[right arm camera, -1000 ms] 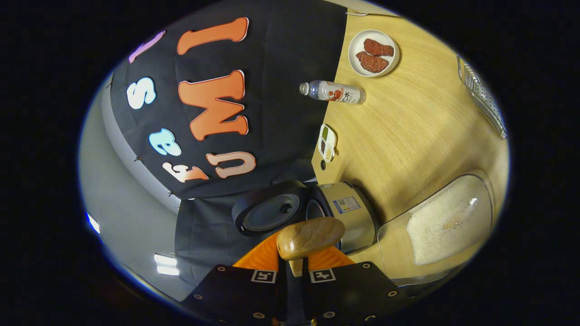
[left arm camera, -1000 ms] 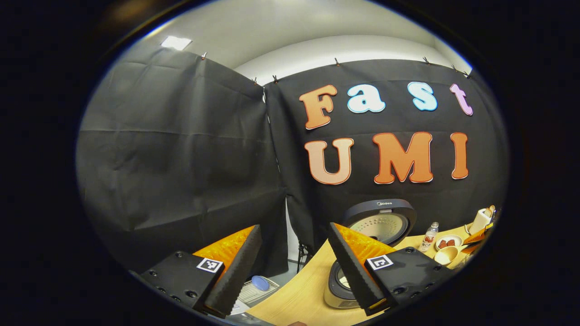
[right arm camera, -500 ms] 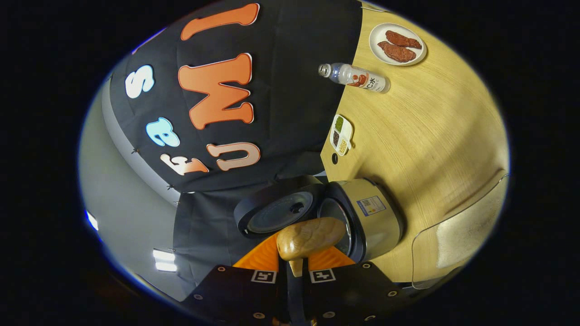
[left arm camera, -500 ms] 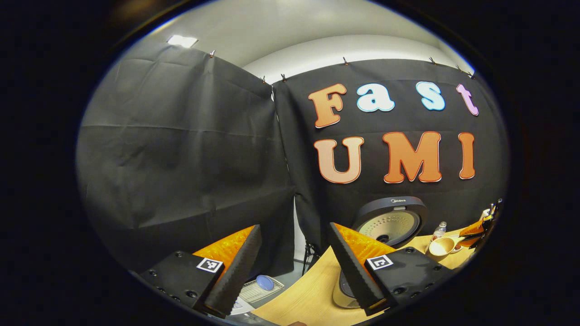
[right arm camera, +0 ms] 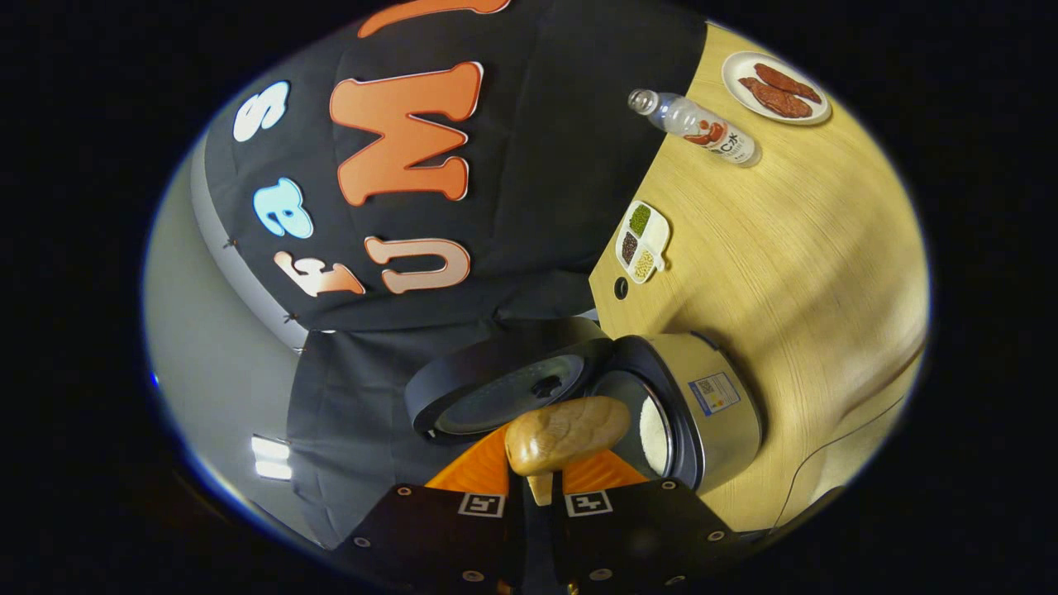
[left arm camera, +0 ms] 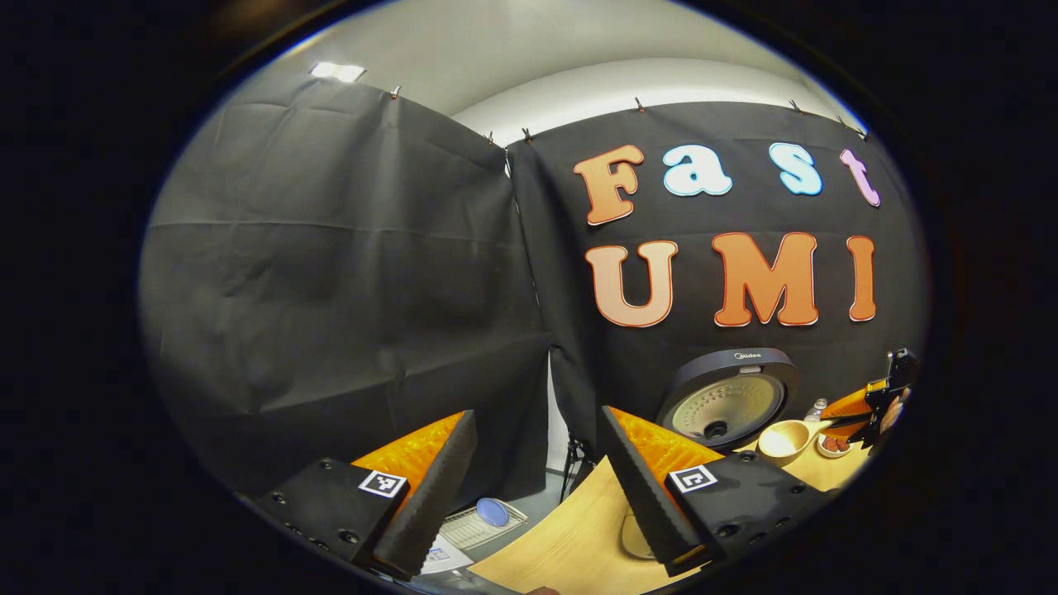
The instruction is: Close the left gripper, press the button to open the rice cooker; take a wooden spoon from the chopstick holder with the right hand, scoop a spoonful of rice and pour it into the rice cooker, then put the wooden spoon back into the chopstick holder.
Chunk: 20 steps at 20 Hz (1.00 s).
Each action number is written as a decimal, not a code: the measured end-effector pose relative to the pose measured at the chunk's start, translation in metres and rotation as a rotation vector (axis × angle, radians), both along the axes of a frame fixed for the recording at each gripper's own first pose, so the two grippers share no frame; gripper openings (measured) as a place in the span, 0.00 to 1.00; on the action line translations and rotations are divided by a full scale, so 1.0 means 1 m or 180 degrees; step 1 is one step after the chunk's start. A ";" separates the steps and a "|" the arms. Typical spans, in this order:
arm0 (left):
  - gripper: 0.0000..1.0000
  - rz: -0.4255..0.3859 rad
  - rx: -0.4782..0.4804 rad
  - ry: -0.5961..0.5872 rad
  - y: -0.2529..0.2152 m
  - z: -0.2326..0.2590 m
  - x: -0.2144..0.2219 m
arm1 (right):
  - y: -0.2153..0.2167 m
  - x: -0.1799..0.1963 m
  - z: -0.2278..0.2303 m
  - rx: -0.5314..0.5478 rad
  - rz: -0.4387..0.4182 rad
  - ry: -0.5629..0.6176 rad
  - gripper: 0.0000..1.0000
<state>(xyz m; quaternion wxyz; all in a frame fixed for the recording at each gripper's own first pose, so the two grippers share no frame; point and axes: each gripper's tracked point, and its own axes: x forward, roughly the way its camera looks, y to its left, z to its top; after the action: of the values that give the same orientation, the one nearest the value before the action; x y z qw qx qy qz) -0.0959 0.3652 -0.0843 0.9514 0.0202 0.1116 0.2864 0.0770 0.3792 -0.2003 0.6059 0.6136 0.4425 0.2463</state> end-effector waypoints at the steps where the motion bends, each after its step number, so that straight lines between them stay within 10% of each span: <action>1: 0.98 0.0012 -0.0004 0.0011 0.002 -0.003 0.000 | 0.005 0.003 -0.003 -0.0100 0.0022 -0.0050 0.12; 20: 0.99 0.0080 -0.0004 0.0229 0.016 -0.023 0.002 | 0.036 0.014 -0.022 -0.1499 0.0302 -0.0923 0.12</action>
<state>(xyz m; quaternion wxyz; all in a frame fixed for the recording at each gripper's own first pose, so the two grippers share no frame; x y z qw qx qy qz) -0.0937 0.3815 -0.1069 0.9430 0.0285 0.1462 0.2974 0.0909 0.4151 -0.2221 0.7765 0.3929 0.4245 0.2500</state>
